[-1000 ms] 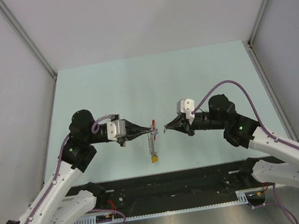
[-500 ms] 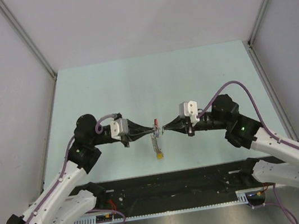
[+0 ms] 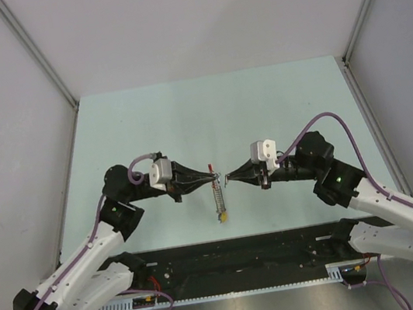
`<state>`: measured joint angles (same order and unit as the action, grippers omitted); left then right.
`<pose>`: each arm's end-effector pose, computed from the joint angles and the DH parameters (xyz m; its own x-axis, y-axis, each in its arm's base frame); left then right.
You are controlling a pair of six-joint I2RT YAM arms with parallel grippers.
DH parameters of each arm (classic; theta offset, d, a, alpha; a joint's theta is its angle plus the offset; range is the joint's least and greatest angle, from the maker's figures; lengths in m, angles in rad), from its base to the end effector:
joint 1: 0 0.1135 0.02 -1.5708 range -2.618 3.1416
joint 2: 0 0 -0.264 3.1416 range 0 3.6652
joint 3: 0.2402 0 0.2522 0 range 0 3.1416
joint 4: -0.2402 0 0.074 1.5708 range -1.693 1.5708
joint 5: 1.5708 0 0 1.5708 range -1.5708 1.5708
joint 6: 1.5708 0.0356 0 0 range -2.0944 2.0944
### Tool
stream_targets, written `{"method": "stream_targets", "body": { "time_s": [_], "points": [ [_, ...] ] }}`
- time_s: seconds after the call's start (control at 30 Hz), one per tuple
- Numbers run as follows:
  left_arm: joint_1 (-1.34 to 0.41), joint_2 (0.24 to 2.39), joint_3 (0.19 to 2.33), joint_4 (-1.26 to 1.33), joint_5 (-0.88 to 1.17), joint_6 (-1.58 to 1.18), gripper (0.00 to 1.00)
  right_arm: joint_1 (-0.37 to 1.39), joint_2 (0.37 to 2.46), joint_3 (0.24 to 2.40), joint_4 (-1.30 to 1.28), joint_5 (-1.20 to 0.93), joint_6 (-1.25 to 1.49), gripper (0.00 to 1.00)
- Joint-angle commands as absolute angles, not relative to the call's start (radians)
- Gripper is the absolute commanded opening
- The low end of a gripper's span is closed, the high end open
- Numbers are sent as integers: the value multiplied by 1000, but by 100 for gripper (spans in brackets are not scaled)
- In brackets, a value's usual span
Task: Put the keys on the keyring
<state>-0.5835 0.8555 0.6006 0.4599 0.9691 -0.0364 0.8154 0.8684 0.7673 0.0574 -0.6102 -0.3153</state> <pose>0.1434 -0.1298 0.3283 0.1339 -0.1131 -0.9845 0.9910 0.0236 0.1321 0.1238 0.1612 0.3455 0.2782 -0.0752 -0.9576 -0.9496 0.1281 -0.2860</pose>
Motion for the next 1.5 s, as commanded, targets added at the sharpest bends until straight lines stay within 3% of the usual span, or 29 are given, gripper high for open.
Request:
{"method": "stream_targets", "body": {
  "time_s": [0.0,1.47],
  "points": [
    [-597,848,601,563,963,-89,0,821,868,807,101,-598,-281,0],
    [-624,835,612,489,914,-28,0,867,882,828,84,-522,-281,0]
  ]
}}
